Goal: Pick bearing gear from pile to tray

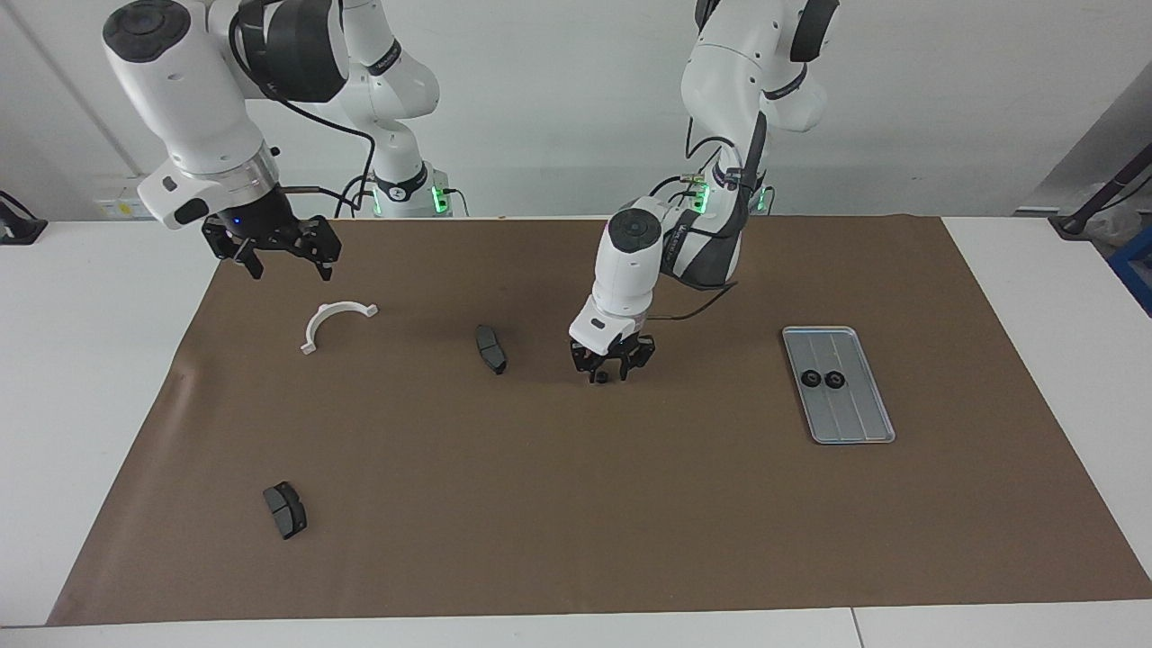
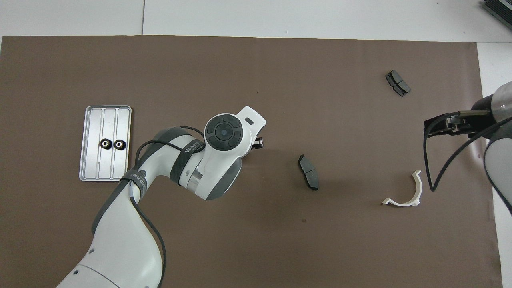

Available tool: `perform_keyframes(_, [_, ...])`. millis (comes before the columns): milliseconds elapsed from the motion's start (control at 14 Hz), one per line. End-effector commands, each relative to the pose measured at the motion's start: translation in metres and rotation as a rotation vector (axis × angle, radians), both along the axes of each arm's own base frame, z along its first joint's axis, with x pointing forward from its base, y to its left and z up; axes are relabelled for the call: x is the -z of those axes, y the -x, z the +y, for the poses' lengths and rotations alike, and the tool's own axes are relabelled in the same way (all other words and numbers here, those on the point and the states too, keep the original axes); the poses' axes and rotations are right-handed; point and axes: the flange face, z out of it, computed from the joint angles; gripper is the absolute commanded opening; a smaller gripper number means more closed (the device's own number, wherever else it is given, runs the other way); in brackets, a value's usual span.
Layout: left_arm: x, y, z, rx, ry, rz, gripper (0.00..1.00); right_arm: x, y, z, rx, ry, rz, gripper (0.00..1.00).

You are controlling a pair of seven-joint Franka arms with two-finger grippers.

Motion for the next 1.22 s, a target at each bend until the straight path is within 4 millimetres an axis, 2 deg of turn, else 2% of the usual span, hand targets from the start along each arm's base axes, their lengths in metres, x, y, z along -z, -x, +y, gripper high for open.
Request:
perform_keyframes(0, [0.008, 0.010, -0.005, 0.008, -0.013, 0.007, 0.57, -0.013, 0.005, -0.011, -0.019, -0.023, -0.020, 1.00])
perform_keyframes(286, [0.010, 0.014, -0.007, 0.015, -0.006, -0.002, 0.56, -0.046, 0.004, -0.010, -0.011, -0.017, -0.003, 1.00])
perform_keyframes(501, [0.013, 0.014, -0.006, 0.016, -0.003, -0.007, 0.55, -0.036, 0.008, -0.011, 0.035, -0.021, 0.011, 1.00])
perform_keyframes(1146, [0.018, 0.015, -0.004, 0.024, 0.003, -0.018, 0.48, -0.036, 0.008, 0.001, 0.013, -0.015, 0.012, 1.00])
